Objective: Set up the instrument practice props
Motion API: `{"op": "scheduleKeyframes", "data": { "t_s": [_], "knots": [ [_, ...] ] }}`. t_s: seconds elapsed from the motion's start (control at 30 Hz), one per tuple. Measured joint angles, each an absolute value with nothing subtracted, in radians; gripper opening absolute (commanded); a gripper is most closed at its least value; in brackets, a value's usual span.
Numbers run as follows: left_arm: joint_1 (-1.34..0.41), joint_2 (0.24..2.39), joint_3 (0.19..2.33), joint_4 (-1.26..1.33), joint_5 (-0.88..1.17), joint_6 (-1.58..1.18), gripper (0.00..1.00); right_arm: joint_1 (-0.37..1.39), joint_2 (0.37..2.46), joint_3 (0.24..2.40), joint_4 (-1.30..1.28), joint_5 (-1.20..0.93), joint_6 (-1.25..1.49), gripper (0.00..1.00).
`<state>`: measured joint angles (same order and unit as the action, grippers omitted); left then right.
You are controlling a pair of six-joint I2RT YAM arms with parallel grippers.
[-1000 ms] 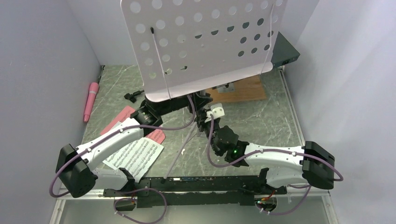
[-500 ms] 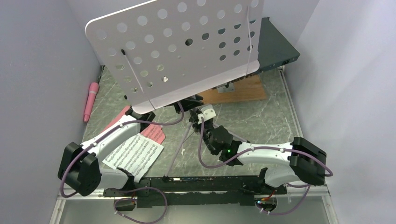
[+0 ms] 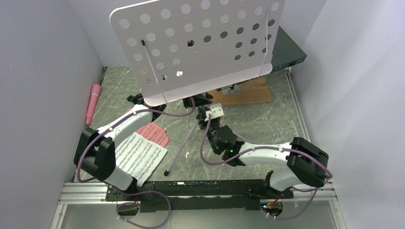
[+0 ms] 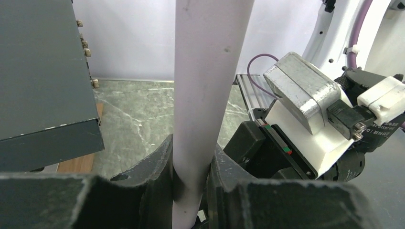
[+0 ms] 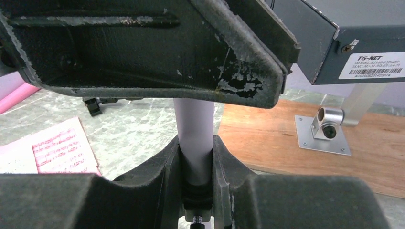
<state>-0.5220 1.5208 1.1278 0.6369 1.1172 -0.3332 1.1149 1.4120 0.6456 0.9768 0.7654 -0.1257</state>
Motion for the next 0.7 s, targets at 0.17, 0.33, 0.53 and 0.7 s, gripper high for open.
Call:
{"op": "scheduleKeyframes", "data": {
  "t_s": [0.17,0.33,0.53,0.7],
  "knots": [
    [-0.521,1.498,1.127,0.563,1.116,-0.274,0.0,1.113,1.394,0.645,0.938,0.738,-0.109,0.23],
    [-0.521,1.494,1.122,0.566,1.122,-0.279,0.0,1.103,1.324,0.641,0.81,0.67,-0.078,0.56],
    [-0.521,1.493,1.112,0.586,1.108,-0.286,0.0,1.094,1.187,0.643,0.534,0.563,-0.02,0.82],
    [-0.522,1.493,1.109,0.594,1.098,-0.295,0.0,1.087,1.044,0.627,0.365,0.504,0.038,0.89]
  ]
}}
